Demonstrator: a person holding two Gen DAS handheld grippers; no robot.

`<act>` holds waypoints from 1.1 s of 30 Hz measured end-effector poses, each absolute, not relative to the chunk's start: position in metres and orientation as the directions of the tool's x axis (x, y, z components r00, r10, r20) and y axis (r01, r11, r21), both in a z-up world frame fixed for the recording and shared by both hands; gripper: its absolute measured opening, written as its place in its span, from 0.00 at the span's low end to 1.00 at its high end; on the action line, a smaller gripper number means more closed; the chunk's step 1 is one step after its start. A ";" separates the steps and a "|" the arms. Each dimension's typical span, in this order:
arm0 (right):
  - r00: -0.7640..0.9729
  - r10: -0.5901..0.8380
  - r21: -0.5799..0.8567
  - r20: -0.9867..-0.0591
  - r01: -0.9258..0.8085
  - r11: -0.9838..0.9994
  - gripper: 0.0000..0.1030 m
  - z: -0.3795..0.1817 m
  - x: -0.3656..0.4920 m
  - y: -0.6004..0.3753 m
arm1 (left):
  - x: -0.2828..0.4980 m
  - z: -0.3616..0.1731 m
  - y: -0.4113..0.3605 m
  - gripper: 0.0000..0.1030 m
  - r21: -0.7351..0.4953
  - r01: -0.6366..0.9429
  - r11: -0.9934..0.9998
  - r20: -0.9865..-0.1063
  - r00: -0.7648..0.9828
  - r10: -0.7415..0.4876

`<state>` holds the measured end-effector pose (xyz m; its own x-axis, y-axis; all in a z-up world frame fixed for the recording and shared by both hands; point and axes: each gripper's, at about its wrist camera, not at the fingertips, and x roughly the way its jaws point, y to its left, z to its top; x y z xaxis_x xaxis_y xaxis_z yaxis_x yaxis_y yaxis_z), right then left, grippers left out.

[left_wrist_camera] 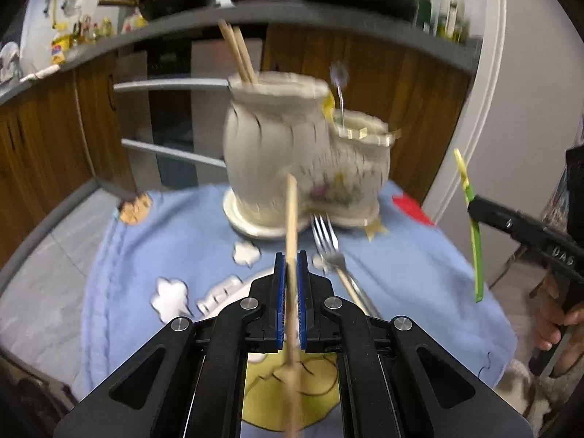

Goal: Organize utensils
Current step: 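Grasp another chopstick with the left tool while the right tool holds the green utensil, then drop the chopstick into the tall cup while the right tool carries the green utensil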

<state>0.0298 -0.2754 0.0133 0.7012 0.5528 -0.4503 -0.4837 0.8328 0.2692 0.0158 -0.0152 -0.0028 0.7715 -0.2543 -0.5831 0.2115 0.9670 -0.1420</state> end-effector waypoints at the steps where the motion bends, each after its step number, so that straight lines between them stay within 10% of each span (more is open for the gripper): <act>1: 0.707 0.555 0.266 -0.439 -0.487 0.832 0.09 0.017 0.029 -0.274 | 0.015 0.003 -0.012 0.05 -0.161 0.220 0.962 -0.563 0.781 -0.273; 5: 0.726 0.569 0.253 -0.387 -0.509 0.823 0.09 0.036 0.035 -0.268 | 0.017 0.027 -0.009 0.00 -0.150 0.236 0.960 -0.490 0.826 -0.279; 20: 0.705 0.557 0.232 -0.440 -0.510 0.829 0.09 0.025 0.050 -0.250 | 0.062 -0.048 -0.042 0.14 -0.003 0.315 0.949 -0.891 0.430 -0.146; 33: 0.718 0.569 0.243 -0.400 -0.516 0.821 0.09 0.031 0.047 -0.263 | 0.047 -0.039 -0.042 0.06 -0.011 0.362 0.932 -0.886 0.429 -0.177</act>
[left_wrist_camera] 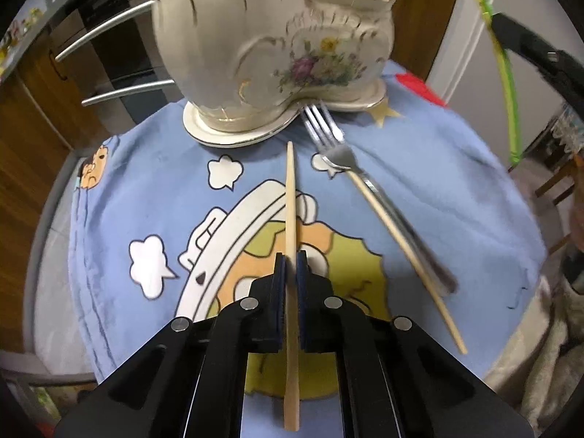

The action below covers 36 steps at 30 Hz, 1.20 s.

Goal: Organize utensils
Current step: 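Drop the chopstick into the tall cup while the right tool carries the green utensil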

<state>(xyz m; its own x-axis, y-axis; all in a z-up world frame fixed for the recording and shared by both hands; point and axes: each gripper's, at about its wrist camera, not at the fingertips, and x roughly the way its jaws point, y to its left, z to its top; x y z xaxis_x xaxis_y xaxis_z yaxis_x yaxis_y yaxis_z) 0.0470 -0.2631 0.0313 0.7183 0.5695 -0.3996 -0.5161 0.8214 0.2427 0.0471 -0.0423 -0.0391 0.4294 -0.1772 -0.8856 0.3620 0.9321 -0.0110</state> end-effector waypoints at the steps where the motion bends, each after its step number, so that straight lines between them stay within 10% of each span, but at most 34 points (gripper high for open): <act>1: 0.721 0.574 0.245 -0.388 -0.520 0.818 0.09 0.034 0.046 -0.265 | 0.039 -0.033 -0.041 0.06 -0.029 0.372 0.928 -0.874 0.441 -0.204; 6: 0.735 0.599 0.255 -0.318 -0.542 0.801 0.09 0.053 0.048 -0.271 | 0.024 0.009 -0.029 0.06 -0.068 0.387 0.920 -0.767 0.569 -0.296; 20: 0.799 0.596 0.357 -0.078 -0.536 0.765 0.09 0.104 0.127 -0.288 | 0.080 0.103 -0.002 0.06 -0.256 0.326 0.910 -0.090 0.929 -0.358; 36: 0.729 0.670 0.348 -0.137 -0.598 0.722 0.09 0.061 0.192 -0.262 | 0.126 0.089 -0.020 0.06 -0.175 0.279 0.944 -0.078 0.952 -0.296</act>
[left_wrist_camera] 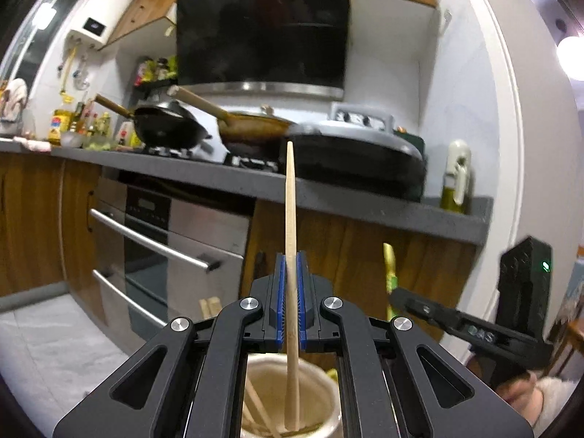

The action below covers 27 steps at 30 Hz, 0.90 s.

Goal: Organize utensils
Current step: 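Drop the chopstick into the tall cup while the right tool carries the green utensil, then release the green-handled utensil into the short cup with the right tool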

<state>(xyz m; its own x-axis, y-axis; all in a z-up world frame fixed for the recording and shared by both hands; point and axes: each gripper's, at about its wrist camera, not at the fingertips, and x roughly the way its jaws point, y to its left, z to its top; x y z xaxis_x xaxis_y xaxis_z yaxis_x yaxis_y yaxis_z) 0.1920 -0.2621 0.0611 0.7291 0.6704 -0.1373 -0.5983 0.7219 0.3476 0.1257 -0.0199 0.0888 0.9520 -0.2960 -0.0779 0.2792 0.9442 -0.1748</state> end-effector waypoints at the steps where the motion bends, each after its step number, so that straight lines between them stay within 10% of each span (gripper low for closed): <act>1: 0.724 0.675 0.345 -0.144 -0.603 0.720 0.09 0.059 0.194 -0.261 | 0.123 0.086 -0.022 0.06 -0.150 0.283 0.947 -0.082 0.951 -0.298; 15: 0.681 0.708 0.376 -0.186 -0.617 0.692 0.09 0.040 0.192 -0.266 | 0.114 0.082 -0.016 0.07 -0.113 0.305 0.946 -0.125 0.940 -0.318; 21: 0.677 0.706 0.354 -0.205 -0.622 0.699 0.11 0.043 0.185 -0.264 | 0.107 0.087 -0.017 0.20 -0.097 0.297 0.950 -0.131 0.942 -0.309; 27: 0.696 0.694 0.344 -0.184 -0.616 0.708 0.37 0.058 0.167 -0.271 | 0.095 0.098 -0.019 0.43 -0.066 0.278 0.958 -0.174 0.942 -0.286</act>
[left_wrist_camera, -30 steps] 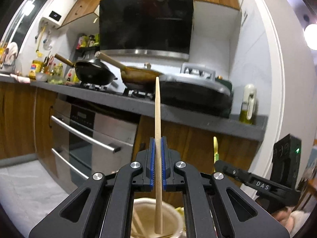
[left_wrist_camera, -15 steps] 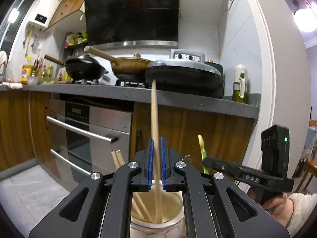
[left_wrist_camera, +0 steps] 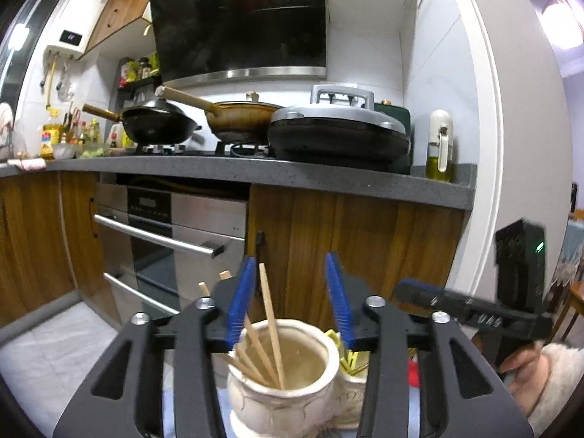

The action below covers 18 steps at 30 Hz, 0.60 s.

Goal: Organize utensils
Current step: 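Release the green-handled utensil into the short cup with the right tool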

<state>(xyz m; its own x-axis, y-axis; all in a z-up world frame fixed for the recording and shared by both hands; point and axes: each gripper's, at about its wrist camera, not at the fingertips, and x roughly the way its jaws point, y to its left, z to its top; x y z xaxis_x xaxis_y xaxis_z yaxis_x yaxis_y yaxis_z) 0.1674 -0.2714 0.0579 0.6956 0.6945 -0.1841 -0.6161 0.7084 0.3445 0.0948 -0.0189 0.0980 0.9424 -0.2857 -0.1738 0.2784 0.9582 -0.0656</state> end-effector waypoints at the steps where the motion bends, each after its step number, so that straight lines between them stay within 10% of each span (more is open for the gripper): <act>1: 0.702 0.688 0.338 -0.182 -0.613 0.714 0.41 0.063 0.161 -0.273 | 0.092 0.100 -0.021 0.45 -0.046 0.267 0.963 -0.189 0.944 -0.270; 10: 0.730 0.654 0.279 -0.198 -0.597 0.752 0.92 0.087 0.102 -0.270 | 0.053 0.110 -0.023 0.77 -0.032 0.259 0.965 -0.238 0.936 -0.259; 18: 0.755 0.627 0.262 -0.190 -0.576 0.774 0.95 0.096 0.059 -0.281 | 0.022 0.109 -0.023 0.90 -0.008 0.228 0.974 -0.268 0.937 -0.222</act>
